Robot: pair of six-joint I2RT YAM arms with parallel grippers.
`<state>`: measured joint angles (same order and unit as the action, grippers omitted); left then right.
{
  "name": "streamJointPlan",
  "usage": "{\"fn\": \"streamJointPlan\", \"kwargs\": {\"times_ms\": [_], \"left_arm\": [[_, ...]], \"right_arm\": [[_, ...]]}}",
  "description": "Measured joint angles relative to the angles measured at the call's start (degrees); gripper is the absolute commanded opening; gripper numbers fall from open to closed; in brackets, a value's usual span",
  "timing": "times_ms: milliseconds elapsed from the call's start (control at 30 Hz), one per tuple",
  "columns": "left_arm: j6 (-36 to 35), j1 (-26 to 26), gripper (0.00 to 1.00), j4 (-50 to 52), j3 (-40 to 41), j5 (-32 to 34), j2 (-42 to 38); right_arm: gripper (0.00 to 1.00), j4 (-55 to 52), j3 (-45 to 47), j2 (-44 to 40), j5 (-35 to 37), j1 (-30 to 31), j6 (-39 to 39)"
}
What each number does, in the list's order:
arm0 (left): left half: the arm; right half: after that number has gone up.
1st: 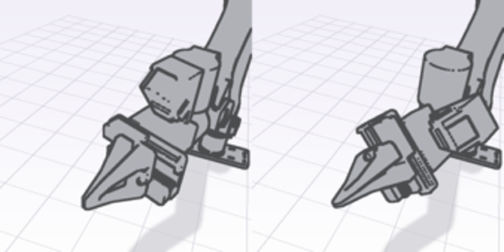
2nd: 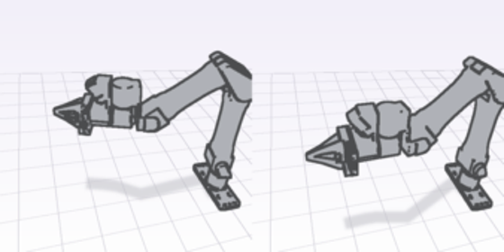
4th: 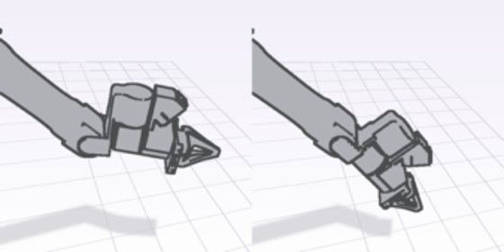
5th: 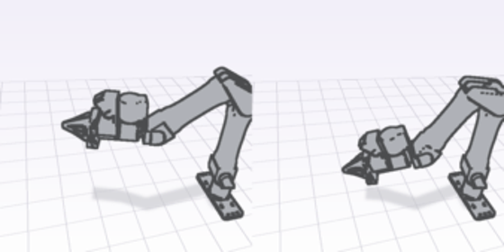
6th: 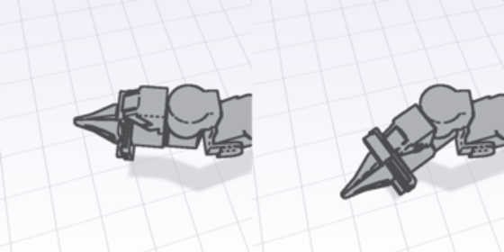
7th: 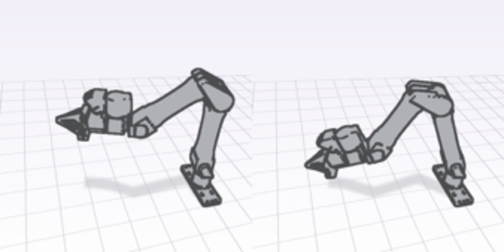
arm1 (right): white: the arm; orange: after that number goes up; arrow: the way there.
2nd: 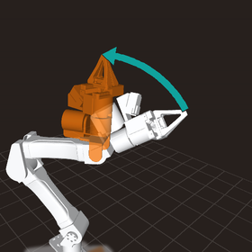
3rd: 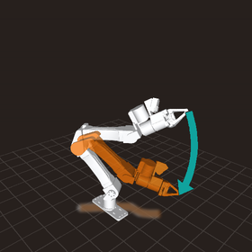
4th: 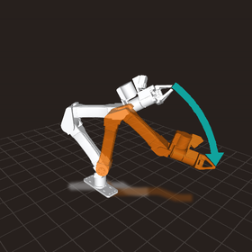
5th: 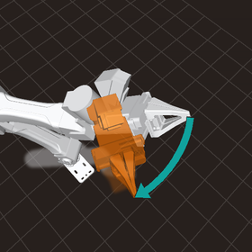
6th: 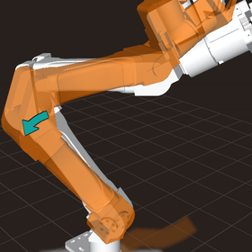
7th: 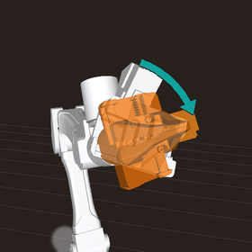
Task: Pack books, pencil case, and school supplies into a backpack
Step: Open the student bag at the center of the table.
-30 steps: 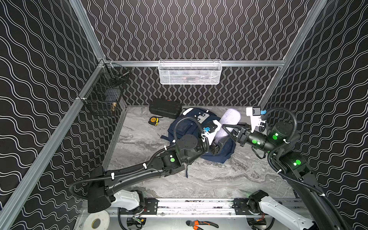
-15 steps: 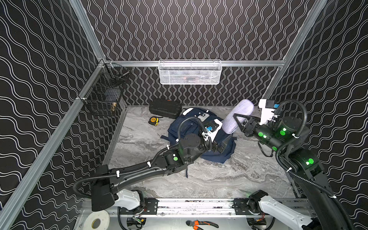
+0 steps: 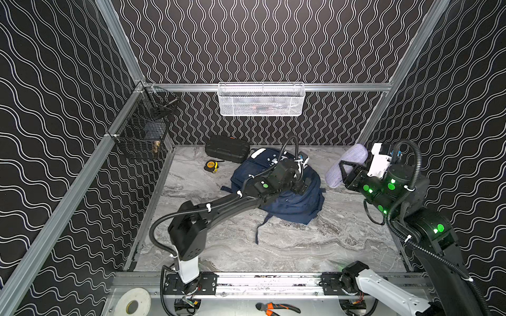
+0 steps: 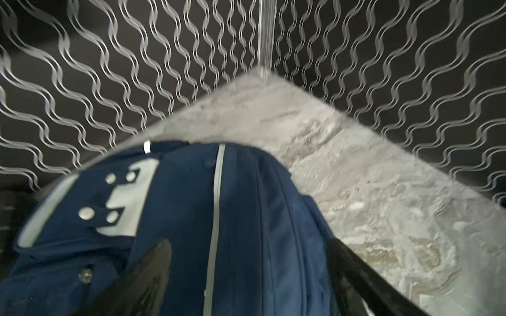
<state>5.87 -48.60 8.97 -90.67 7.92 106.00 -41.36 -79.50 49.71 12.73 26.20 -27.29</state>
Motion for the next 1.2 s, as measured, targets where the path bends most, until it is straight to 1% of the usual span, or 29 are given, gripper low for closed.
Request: {"fn": "streamJointPlan", "kwargs": {"times_ms": [167,300,367,433,467,533,600,633,733,767,833,933,1067,1200], "left_arm": [[0.0,0.2,0.86,5.2,-3.5,-2.0,4.8],[0.0,0.2,0.80,8.4,-6.8,-2.1,7.6],[-0.2,0.2,0.76,9.7,-7.2,-1.7,8.4],[-0.4,0.2,0.74,11.0,-7.2,-0.9,8.9],[-1.2,0.3,0.71,11.7,-7.2,-0.5,9.0],[-1.3,0.4,0.56,12.5,-7.1,0.1,9.1],[-1.4,0.6,0.37,12.7,-6.7,0.8,9.0],[-1.4,0.7,0.33,12.8,-6.6,0.8,8.9],[-1.2,0.9,0.33,12.7,-5.2,0.7,7.1],[-1.1,1.0,0.30,12.5,-4.8,0.8,6.3],[-0.6,1.2,0.17,11.8,-4.3,0.9,5.1],[0.2,1.5,0.00,11.1,-4.2,0.4,4.4],[1.1,2.1,0.00,10.8,-3.7,-0.6,3.5],[1.8,2.5,0.00,9.2,-1.9,-0.6,-0.1]], "right_arm": [[0.07,-1.4,1.5,-1.0,-1.6,0.0,-1.0],[0.07,-2.1,2.2,-1.2,-1.7,-0.1,-1.6],[0.07,-2.3,2.3,-1.2,-1.9,-0.1,-1.6],[0.07,-2.3,2.5,-1.2,-2.3,-0.1,-1.6],[0.07,-2.3,2.6,-1.2,-2.6,-0.1,-1.6],[0.07,-2.3,2.6,-1.2,-2.8,-0.1,-1.6],[0.07,-2.3,2.6,-1.2,-2.8,-0.1,-1.8],[0.07,-2.3,2.6,-1.1,-2.8,-0.1,-1.8],[0.07,-2.3,2.6,-0.8,-3.0,-0.1,-1.8],[0.06,-2.3,2.7,-0.8,-3.1,-0.1,-1.8],[0.06,-2.2,2.9,-0.8,-3.2,-0.1,-1.8],[0.06,-2.2,3.3,-0.7,-3.7,-0.1,-1.8],[0.06,-2.0,4.5,-0.2,-4.3,-0.1,-2.3],[0.04,-1.9,6.2,1.6,-5.5,-0.5,-4.1]]}}
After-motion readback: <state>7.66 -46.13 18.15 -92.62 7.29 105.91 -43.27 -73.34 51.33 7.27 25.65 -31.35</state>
